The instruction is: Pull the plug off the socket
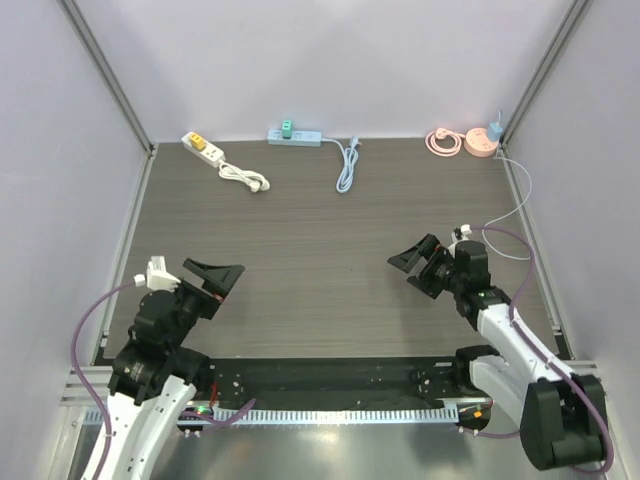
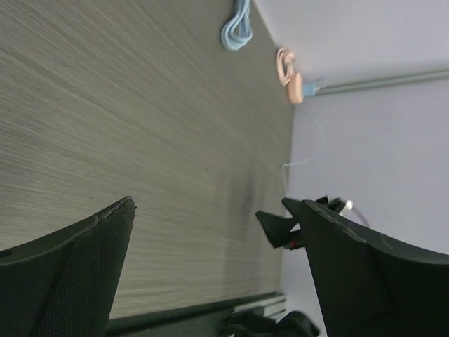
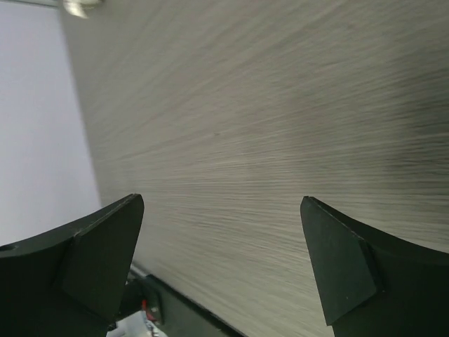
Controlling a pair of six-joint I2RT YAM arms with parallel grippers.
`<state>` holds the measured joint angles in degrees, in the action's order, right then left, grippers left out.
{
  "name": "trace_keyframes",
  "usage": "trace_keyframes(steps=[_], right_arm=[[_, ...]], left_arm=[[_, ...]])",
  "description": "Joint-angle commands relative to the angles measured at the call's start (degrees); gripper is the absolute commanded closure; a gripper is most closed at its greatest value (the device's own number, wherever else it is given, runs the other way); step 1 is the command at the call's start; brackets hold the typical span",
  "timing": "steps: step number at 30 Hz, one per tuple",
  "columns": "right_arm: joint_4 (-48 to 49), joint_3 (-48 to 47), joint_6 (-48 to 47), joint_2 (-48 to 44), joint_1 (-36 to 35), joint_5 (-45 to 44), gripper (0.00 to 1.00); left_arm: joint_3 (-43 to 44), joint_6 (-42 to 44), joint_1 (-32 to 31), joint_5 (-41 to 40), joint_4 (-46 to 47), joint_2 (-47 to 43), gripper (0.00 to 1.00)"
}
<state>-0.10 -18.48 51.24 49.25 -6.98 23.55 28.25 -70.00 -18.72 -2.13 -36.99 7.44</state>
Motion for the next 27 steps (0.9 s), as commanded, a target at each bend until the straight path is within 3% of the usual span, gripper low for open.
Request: trace_keyframes(steps=[1, 3, 6, 7, 9, 10, 19, 27], right_arm=[[-7.8, -4.54, -7.74, 5.49, 0.3, -5.53, 0.0], [-8.25, -6.3, -8.09, 8.56, 0.39, -5.54, 0.0], [-4.41, -7.19, -12.21, 14.45, 0.3, 3.75, 0.0], [2.58, -6.49, -12.13, 16.29, 0.3, 10.22, 0.0], [11.3, -3.42, -9.69, 17.8, 0.22, 14.23, 0.0], [20.05, -2.53, -8.28, 18.59, 0.04, 15.03, 0.0], [29.18, -16.39, -8.0, 35.8, -11.81, 5.29, 0.0], [34.73, -40.03, -10.81, 58.22, -21.22, 2.47, 0.07]], left_arm=[[3.65, 8.11, 0.26, 5.11, 1.48, 3.71, 0.0], [4.27, 9.52, 0.26, 7.22, 2.88, 4.94, 0.0], [5.06, 10.32, 0.26, 7.14, 2.28, 7.23, 0.0], [5.32, 10.41, 0.26, 6.88, 1.84, 8.11, 0.0], [6.11, 10.84, 0.26, 5.3, 0.61, 8.9, 0.0], [6.38, 11.11, 0.26, 4.77, 0.26, 9.51, 0.0], [9.98, 16.38, 0.26, 2.66, -3.61, 9.87, 0.0], [9.63, 18.93, 0.26, 3.71, -5.37, 8.3, 0.0]])
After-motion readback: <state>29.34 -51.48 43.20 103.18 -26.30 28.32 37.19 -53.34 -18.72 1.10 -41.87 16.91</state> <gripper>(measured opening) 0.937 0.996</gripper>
